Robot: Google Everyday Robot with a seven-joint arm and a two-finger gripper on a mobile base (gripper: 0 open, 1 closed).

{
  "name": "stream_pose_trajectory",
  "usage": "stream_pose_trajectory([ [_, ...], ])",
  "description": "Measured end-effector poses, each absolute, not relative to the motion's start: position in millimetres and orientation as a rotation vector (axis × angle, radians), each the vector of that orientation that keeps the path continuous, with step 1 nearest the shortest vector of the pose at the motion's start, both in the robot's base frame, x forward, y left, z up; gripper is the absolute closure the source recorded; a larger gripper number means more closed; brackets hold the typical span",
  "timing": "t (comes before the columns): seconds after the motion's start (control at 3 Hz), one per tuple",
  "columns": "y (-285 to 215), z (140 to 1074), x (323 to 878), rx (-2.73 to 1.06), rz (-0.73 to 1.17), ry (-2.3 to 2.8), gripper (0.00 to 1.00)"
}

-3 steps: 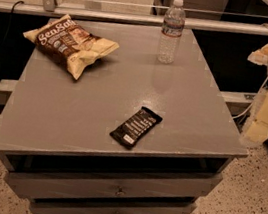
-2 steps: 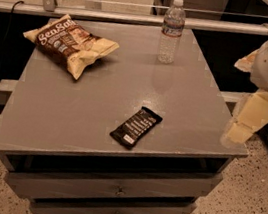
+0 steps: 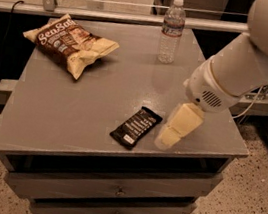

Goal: Move rxbar chocolate near water bottle

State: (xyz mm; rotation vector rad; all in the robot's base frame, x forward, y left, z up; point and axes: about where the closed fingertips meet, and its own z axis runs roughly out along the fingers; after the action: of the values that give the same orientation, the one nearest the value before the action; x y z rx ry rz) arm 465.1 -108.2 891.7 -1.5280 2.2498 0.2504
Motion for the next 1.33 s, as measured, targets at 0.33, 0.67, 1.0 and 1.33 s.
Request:
stream_pose_trajectory([
  [0.33,-66.5,855.1,474.5,-1.465,0.354,2.281,0.0],
  [0.67,-44.6,826.8,482.9,-1.409,0.379,2.317,0.0],
  [1.0,-35.5,810.9,488.3,-1.352,0.39,2.342,0.15],
  [1.33,-37.5,810.4,494.0,-1.31,0.384,2.342,0.37],
])
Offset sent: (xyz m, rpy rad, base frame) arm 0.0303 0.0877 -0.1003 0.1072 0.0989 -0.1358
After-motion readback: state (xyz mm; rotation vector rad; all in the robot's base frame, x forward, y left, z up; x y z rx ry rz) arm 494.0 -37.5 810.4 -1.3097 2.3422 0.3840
